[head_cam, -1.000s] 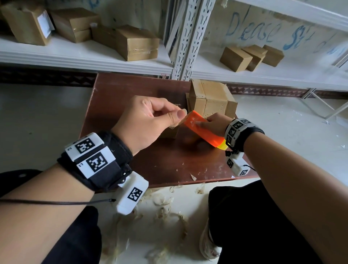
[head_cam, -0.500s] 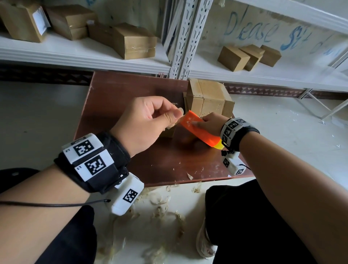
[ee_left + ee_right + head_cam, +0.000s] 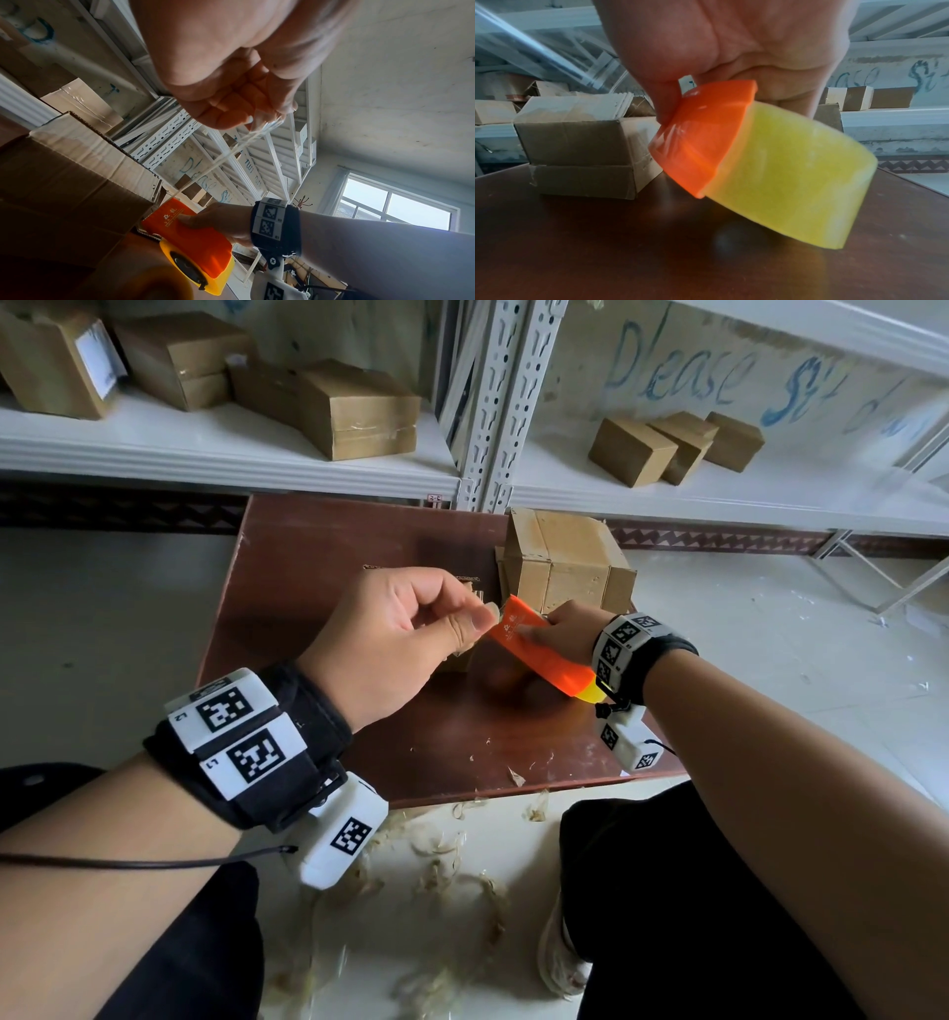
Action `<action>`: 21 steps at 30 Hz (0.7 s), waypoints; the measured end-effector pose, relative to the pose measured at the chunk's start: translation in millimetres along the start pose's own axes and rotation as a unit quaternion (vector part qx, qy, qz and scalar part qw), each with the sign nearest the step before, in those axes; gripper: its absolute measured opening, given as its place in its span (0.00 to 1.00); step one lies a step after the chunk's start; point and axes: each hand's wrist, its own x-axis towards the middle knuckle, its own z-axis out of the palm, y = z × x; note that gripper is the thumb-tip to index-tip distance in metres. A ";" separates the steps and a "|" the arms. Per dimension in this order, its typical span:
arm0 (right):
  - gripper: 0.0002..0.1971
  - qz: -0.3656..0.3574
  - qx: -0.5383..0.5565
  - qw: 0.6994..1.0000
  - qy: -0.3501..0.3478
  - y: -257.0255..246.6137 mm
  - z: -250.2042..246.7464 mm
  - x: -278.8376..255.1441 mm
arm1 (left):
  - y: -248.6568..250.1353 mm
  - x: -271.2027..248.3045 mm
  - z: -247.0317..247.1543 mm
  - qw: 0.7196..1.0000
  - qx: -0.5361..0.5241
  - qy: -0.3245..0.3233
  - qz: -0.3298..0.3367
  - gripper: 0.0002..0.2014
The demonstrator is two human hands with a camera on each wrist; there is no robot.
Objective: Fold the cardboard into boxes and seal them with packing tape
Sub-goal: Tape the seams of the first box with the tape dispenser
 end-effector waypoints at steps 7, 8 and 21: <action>0.32 -0.006 -0.012 1.000 0.012 -5.3 2.4 -3.9 | 5.5 -1.2 1.4 0.999 0.031 -0.019 0.020 0.06; 0.32 -0.005 -0.012 1.000 0.012 -5.3 2.5 -3.9 | 5.7 -1.2 1.5 0.999 0.032 -0.019 0.021 0.07; 0.34 0.007 -0.005 1.000 0.012 -6.8 4.2 -2.6 | 4.1 -5.8 4.7 0.999 0.047 -0.015 0.017 0.07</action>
